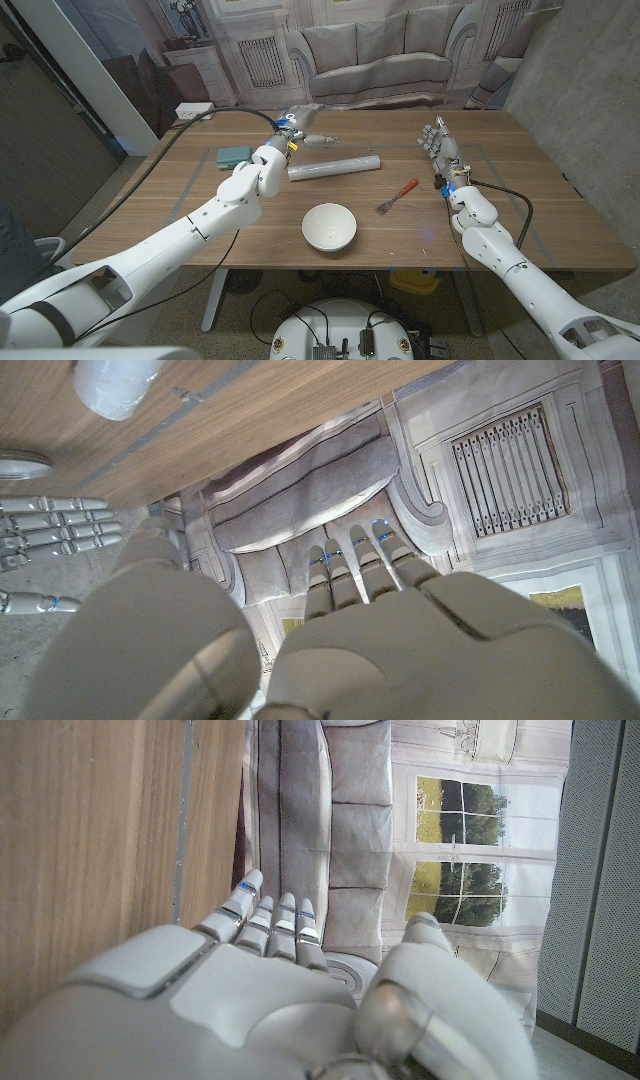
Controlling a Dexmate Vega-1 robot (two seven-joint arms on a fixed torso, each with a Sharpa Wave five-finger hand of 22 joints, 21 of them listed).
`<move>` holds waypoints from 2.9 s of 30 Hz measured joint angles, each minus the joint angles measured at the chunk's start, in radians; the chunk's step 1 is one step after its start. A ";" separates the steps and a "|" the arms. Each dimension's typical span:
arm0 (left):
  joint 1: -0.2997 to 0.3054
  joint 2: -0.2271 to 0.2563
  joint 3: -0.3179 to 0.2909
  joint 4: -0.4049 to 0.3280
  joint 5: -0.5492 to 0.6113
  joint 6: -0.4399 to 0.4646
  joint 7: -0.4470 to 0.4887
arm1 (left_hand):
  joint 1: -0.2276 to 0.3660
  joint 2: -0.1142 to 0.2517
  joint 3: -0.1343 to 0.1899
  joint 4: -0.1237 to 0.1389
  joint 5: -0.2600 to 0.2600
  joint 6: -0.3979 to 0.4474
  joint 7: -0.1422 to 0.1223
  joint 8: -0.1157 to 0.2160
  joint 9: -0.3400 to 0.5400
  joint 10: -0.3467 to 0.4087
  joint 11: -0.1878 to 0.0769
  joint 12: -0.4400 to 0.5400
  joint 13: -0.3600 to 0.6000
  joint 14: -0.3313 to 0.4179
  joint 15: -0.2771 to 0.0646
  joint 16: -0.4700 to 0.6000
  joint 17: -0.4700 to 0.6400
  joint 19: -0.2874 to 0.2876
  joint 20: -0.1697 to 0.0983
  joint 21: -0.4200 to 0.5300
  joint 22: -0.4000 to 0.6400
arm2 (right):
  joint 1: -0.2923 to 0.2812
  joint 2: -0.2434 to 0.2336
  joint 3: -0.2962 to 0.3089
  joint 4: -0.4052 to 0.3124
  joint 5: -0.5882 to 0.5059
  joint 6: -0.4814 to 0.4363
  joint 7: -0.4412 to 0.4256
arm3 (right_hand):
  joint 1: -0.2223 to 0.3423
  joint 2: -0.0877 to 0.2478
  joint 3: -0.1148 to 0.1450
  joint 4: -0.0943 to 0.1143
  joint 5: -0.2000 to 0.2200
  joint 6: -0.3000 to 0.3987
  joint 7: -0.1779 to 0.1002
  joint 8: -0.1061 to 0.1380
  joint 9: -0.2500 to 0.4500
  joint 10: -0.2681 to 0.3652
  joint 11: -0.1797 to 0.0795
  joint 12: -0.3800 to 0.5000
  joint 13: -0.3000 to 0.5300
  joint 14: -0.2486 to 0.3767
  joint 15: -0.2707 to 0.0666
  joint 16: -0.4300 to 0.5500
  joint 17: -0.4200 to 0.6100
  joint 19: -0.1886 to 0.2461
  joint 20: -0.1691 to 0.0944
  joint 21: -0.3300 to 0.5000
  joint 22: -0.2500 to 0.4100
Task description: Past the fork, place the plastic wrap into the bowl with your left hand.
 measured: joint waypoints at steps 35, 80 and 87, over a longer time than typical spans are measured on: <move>-0.067 -0.029 0.081 0.024 0.108 0.071 -0.178 | 0.135 -0.007 0.008 -0.061 0.007 -0.034 -0.002 -0.016 0.005 -0.017 -0.017 -0.015 0.000 0.000 0.000 -0.008 0.000 0.025 0.000 -0.023 0.003 | -0.018 -0.006 0.012 -0.025 0.011 0.001 -0.008 | 0.004 0.004 0.000 -0.008 -0.005 -0.004 0.004 0.000 0.000 0.000 0.000 0.000 0.000 0.005 0.006 0.000 0.003 0.000 0.000 -0.015 0.000; -0.172 -0.109 0.182 0.147 0.118 0.093 -0.362 | 0.165 0.008 -0.003 -0.066 0.007 -0.025 -0.003 -0.015 0.005 -0.017 -0.017 -0.015 -0.001 0.005 -0.005 -0.008 0.003 0.041 -0.002 -0.036 0.003 | -0.019 -0.022 0.021 -0.044 0.024 -0.022 -0.005 | 0.000 0.008 -0.003 -0.011 -0.005 -0.004 0.004 0.000 0.000 0.003 0.004 -0.001 0.000 0.011 0.011 0.000 0.002 0.005 -0.005 -0.028 0.000; -0.173 -0.118 0.189 0.158 0.101 0.103 -0.361 | 0.165 0.008 -0.003 -0.066 0.007 -0.025 -0.003 -0.015 0.005 -0.014 -0.014 -0.015 -0.001 0.005 -0.005 -0.008 0.003 0.041 -0.002 -0.036 0.003 | -0.013 -0.022 0.021 -0.038 0.027 -0.026 0.000 | 0.000 0.008 -0.003 -0.011 -0.005 -0.004 0.004 0.000 0.000 0.003 0.004 -0.004 0.003 0.011 0.011 0.000 0.002 0.005 -0.005 -0.035 0.000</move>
